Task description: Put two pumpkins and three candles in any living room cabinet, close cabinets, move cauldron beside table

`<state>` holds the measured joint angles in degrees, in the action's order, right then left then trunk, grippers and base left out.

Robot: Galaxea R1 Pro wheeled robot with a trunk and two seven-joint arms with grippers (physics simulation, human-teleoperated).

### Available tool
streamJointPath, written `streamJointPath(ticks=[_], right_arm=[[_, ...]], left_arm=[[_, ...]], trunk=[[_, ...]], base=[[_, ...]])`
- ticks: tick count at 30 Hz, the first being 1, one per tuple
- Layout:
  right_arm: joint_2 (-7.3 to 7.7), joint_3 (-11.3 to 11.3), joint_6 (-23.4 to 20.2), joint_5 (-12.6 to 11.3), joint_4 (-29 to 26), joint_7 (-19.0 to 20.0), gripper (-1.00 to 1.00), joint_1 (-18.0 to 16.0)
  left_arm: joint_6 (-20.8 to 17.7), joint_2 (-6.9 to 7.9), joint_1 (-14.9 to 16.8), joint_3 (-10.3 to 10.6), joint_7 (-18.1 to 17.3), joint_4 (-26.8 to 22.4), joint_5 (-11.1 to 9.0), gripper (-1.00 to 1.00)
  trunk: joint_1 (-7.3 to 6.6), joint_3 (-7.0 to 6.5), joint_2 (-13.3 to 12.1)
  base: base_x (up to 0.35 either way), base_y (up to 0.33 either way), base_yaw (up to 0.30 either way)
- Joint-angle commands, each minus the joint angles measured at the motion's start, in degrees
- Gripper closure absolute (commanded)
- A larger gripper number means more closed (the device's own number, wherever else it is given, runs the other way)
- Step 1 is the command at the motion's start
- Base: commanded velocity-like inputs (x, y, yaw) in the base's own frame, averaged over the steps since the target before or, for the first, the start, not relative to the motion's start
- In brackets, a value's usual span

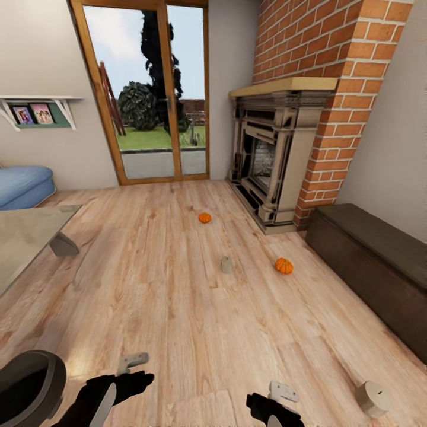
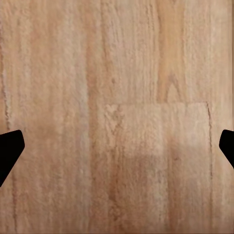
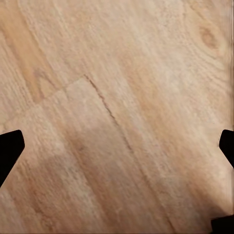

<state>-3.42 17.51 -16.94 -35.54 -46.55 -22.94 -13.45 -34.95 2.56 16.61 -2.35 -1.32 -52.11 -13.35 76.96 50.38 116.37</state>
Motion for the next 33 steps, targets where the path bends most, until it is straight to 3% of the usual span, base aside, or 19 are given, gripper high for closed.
streamJointPath(ticks=[1,33], right_arm=[[0.00,-0.01,0.43,-0.02,0.06,-0.02,-1.00,0.00],[-0.01,-1.25,1.17,-0.40,1.43,-0.18,-1.00,0.00]], left_arm=[[-0.04,0.00,0.00,-0.01,0.00,0.00,-0.01,-1.00],[-0.21,-0.17,0.00,0.07,0.16,-0.09,-0.01,-1.00]], trunk=[[0.00,0.09,0.00],[0.00,2.97,0.00]], base=[[-0.066,0.000,-0.143],[-0.011,0.000,-0.147]])
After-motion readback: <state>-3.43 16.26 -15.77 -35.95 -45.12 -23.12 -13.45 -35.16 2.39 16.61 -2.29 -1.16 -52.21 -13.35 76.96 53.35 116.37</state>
